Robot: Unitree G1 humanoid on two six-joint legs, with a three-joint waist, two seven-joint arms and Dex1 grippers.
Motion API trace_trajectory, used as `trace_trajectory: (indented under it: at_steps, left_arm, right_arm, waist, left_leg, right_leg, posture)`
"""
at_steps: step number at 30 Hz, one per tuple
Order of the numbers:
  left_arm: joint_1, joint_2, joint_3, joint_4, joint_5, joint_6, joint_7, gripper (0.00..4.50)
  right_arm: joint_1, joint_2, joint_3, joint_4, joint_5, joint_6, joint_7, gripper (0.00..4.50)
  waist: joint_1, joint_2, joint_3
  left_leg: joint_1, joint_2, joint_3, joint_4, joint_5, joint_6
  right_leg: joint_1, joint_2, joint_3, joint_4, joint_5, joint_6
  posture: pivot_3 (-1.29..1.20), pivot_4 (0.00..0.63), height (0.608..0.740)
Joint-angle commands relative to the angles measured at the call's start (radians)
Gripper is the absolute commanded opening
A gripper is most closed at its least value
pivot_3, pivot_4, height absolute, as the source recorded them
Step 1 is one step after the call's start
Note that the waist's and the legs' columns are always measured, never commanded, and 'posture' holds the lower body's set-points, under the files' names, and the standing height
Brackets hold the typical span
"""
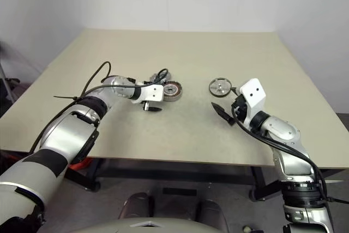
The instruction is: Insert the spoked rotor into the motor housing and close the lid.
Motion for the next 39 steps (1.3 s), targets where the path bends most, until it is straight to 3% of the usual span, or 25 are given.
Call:
trace_trajectory:
  at_steps: [1, 19, 22, 26, 34, 37, 39]
  left_arm:
    - [-0.043, 0.008, -0.006, 0.01, 0.03, 0.026, 0.038, 4.18]
    - [-0.08, -0.063, -0.015, 0.036, 0.106, 0.157, 0.105, 4.18]
    - [-0.075, -0.072, -0.012, 0.036, 0.107, 0.16, 0.098, 3.57]
    - [-0.069, -0.078, -0.014, 0.037, 0.113, 0.159, 0.093, 2.23]
    - [-0.062, -0.079, -0.021, 0.038, 0.122, 0.148, 0.067, 2.23]
    - [-0.06, -0.08, -0.019, 0.038, 0.12, 0.142, 0.047, 1.65]
    - [-0.06, -0.08, -0.021, 0.038, 0.122, 0.136, 0.033, 0.99]
  right_arm:
    - [0.009, 0.007, -0.037, -0.071, 0.021, 0.0, -0.035, 4.5]
    - [0.043, 0.022, -0.055, -0.141, 0.026, 0.007, -0.092, 4.5]
    - [0.051, 0.023, -0.061, -0.155, 0.028, 0.013, -0.101, 4.5]
    - [0.064, 0.022, -0.062, -0.169, 0.03, 0.019, -0.107, 4.5]
    - [0.069, 0.02, -0.06, -0.175, 0.034, 0.021, -0.121, 4.5]
    - [0.069, 0.022, -0.06, -0.175, 0.033, 0.021, -0.126, 4.5]
    - [0.068, 0.023, -0.06, -0.174, 0.032, 0.021, -0.13, 4.5]
  waist:
    - [0.001, 0.0, 0.0]
    - [0.009, 0.0, 0.0]
    - [0.009, 0.0, 0.0]
    - [0.009, 0.0, 0.0]
    - [0.009, 0.0, 0.0]
    - [0.009, 0.0, 0.0]
    - [0.009, 0.0, 0.0]
  left_leg:
    - [0.0, 0.0, 0.0, 0.0, 0.0, 0.0]
    - [0.0, -0.001, 0.0, 0.0, 0.0, 0.0]
    - [0.001, -0.002, 0.0, 0.0, 0.0, 0.0]
    - [0.001, -0.002, 0.0, 0.0, 0.0, 0.0]
    - [0.001, -0.002, 0.0, -0.001, 0.0, 0.0]
    - [0.001, -0.002, 0.0, -0.001, 0.0, 0.0]
    - [0.002, -0.003, 0.0, -0.002, 0.0, 0.0]
  right_leg:
    - [0.0, 0.0, 0.0, 0.0, 0.0, 0.0]
    - [0.001, -0.001, 0.0, 0.0, 0.0, 0.001]
    - [0.002, -0.002, 0.0, 0.0, -0.002, 0.003]
    - [0.002, -0.003, -0.001, -0.001, -0.001, 0.005]
    - [0.002, -0.003, -0.001, -0.001, -0.002, 0.006]
    - [0.002, -0.003, -0.001, -0.001, -0.002, 0.006]
    - [0.002, -0.003, -0.001, -0.002, -0.001, 0.004]
  posture:
    - [0.0, 0.0, 0.74]
    - [0.0, 0.0, 0.74]
    - [0.0, 0.0, 0.74]
    - [0.0, 0.0, 0.74]
    - [0.0, 0.0, 0.74]
    - [0.0, 0.0, 0.74]
    - [0.0, 0.0, 0.74]
